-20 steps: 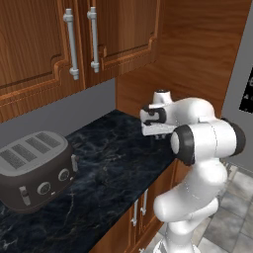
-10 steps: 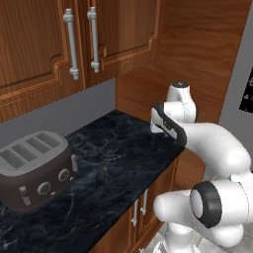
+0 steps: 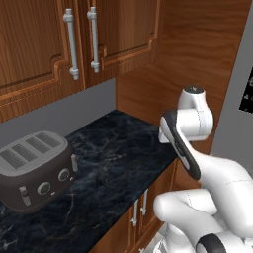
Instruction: Retrieve the butter from the fridge and place it on a plate on the dining table. Then retrieve the butter knife by the fridge and place it near the plate.
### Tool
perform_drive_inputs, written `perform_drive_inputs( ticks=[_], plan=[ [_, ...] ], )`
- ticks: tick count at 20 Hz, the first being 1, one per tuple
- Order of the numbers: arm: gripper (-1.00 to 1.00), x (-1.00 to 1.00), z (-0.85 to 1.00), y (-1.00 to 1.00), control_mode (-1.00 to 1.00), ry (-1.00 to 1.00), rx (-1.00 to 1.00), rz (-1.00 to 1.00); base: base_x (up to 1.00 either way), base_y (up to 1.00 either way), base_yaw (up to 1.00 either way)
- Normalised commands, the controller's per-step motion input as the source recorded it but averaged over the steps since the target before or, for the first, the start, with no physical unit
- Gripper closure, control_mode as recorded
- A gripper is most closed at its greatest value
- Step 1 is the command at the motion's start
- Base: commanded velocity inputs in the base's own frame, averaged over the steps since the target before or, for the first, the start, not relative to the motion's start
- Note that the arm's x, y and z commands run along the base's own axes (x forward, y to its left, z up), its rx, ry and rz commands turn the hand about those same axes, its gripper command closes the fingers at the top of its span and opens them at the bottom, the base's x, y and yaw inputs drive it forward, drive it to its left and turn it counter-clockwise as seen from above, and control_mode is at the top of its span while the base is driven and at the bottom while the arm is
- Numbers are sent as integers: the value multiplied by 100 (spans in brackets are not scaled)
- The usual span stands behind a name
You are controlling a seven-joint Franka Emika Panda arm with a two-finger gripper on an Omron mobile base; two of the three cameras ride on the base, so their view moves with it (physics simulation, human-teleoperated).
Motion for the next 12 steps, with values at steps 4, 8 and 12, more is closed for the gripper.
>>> perform_drive_inputs(
  ticks=[4, 8, 12],
  plan=[
    [100, -79, 23, 0, -100, 5, 0, -8, 0, 0, 0],
    [100, -66, 6, 0, -100, -4, 0, -3, 0, 0, 0],
    [100, -2, 0, 0, -100, 0, 0, 0, 0, 0, 0]
  ],
)
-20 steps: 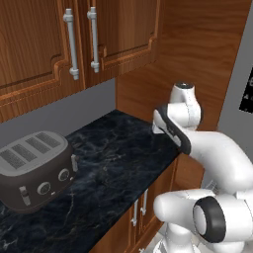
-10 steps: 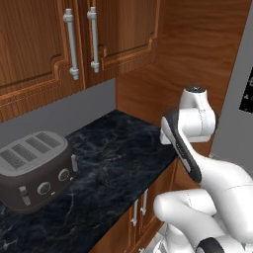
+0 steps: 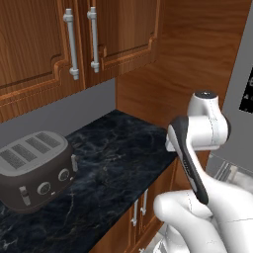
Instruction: Retrieve the butter from the fridge and place it on a plate on the dining table. Then retrieve the butter knife by the fridge and place it near the plate.
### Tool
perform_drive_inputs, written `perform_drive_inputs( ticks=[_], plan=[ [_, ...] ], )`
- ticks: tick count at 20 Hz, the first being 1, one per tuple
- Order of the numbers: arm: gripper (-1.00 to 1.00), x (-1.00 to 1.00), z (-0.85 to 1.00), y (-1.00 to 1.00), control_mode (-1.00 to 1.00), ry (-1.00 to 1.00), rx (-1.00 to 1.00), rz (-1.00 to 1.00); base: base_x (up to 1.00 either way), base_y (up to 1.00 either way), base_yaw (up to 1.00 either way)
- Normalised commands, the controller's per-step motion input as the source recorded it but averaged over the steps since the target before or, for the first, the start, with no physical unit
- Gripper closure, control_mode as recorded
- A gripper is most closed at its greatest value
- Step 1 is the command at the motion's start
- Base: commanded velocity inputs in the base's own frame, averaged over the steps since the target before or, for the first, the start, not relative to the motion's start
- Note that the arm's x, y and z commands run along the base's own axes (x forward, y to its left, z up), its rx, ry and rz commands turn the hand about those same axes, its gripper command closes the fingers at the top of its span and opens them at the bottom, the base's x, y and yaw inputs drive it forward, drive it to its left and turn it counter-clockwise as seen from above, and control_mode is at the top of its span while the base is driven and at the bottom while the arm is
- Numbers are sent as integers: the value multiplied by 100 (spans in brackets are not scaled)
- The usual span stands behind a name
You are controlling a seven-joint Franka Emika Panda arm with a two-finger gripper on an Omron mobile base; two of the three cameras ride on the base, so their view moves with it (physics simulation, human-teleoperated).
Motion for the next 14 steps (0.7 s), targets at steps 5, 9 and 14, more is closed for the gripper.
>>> perform_drive_inputs(
  ticks=[5, 9, 14],
  plan=[
    [100, 0, 0, 0, -100, 0, 0, 0, 0, 0, 0],
    [100, 0, 0, 0, 100, 0, 0, 0, -47, 0, -7],
    [100, 0, 0, 0, 100, 0, 0, 0, -82, 0, -32]
  ],
)
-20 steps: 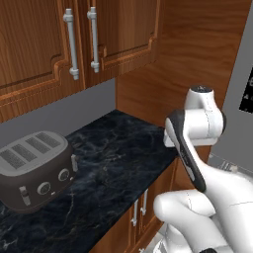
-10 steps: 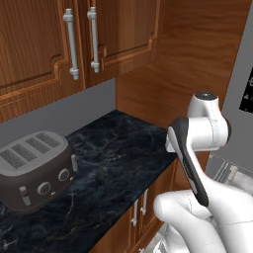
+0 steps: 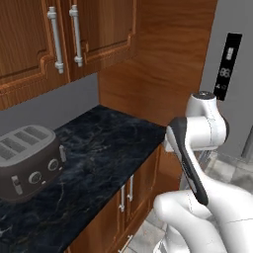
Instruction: Retrieve the butter from the fridge and place it on a plate on the dining table. Then retrieve the butter knife by the fridge and place it near the plate.
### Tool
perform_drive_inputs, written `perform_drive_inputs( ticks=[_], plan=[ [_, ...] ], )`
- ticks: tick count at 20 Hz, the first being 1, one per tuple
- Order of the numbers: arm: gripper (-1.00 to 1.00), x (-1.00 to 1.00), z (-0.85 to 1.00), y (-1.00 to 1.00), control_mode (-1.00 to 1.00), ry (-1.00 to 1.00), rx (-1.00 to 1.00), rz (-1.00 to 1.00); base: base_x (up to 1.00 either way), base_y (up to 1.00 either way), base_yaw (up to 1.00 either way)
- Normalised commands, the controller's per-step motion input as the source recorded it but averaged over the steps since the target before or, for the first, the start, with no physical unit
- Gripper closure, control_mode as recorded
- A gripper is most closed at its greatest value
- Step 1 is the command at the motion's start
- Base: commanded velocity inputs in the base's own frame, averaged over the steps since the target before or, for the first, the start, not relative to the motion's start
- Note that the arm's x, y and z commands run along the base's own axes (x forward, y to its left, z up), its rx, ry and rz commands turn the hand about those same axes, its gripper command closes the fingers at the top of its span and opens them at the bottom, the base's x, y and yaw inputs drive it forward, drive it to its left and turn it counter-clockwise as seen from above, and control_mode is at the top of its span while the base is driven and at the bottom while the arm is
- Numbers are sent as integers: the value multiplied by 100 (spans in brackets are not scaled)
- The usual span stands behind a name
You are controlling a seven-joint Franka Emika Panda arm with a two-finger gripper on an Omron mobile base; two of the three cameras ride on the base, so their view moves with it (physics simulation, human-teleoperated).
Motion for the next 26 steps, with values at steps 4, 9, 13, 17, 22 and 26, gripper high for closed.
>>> perform_drive_inputs(
  ticks=[4, 9, 13, 17, 22, 26],
  plan=[
    [100, 0, 0, 0, 100, 0, 0, 0, -80, -6, -42],
    [100, 0, 0, 0, 100, 0, 0, 0, -47, -42, -44],
    [100, 0, 0, 0, 100, 0, 0, 0, -16, -48, -44],
    [100, 0, 0, 0, 100, 0, 0, 0, -6, -45, -39],
    [100, 0, 0, 0, 100, 0, 0, 0, 0, -38, -34],
    [100, 0, 0, 0, 100, 0, 0, 0, 0, -35, -33]
  ],
)
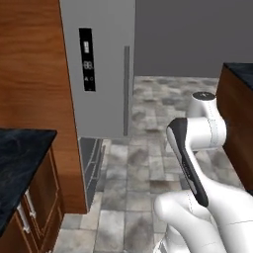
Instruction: Retrieve the butter from the fridge and place it on a plate on the dining table. Then retrieve the butter knife by the fridge and place it near the plate.
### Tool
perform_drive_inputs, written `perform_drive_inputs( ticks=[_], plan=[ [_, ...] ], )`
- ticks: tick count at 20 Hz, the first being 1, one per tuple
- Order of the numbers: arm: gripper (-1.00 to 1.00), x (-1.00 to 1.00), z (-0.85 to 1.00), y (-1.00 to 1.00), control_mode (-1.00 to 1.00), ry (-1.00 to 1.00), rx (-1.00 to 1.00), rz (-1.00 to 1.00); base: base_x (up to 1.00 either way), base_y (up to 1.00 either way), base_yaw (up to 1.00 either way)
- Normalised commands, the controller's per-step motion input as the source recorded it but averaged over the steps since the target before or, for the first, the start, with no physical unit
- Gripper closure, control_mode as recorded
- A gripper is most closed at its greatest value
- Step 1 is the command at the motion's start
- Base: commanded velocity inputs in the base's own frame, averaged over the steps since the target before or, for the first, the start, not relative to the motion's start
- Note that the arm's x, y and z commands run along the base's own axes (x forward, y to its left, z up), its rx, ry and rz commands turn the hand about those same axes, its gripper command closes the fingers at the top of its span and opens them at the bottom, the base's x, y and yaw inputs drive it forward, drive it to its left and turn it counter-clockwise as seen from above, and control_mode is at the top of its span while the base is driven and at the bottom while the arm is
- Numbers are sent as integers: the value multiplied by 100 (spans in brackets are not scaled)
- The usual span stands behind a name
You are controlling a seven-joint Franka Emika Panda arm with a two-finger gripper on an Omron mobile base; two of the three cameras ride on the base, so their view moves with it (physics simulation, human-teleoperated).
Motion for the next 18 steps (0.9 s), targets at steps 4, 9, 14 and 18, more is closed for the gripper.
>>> perform_drive_inputs(
  ticks=[4, 9, 14, 18],
  plan=[
    [100, 0, 0, 0, 100, 0, 0, 0, 1, -38, -33],
    [100, 0, 0, 0, 100, 0, 0, 0, 22, -47, -38],
    [100, 0, 0, 0, 100, 0, 0, 0, 61, -75, -22],
    [100, 0, 0, 0, 100, 0, 0, 0, 96, -70, -3]
  ],
)
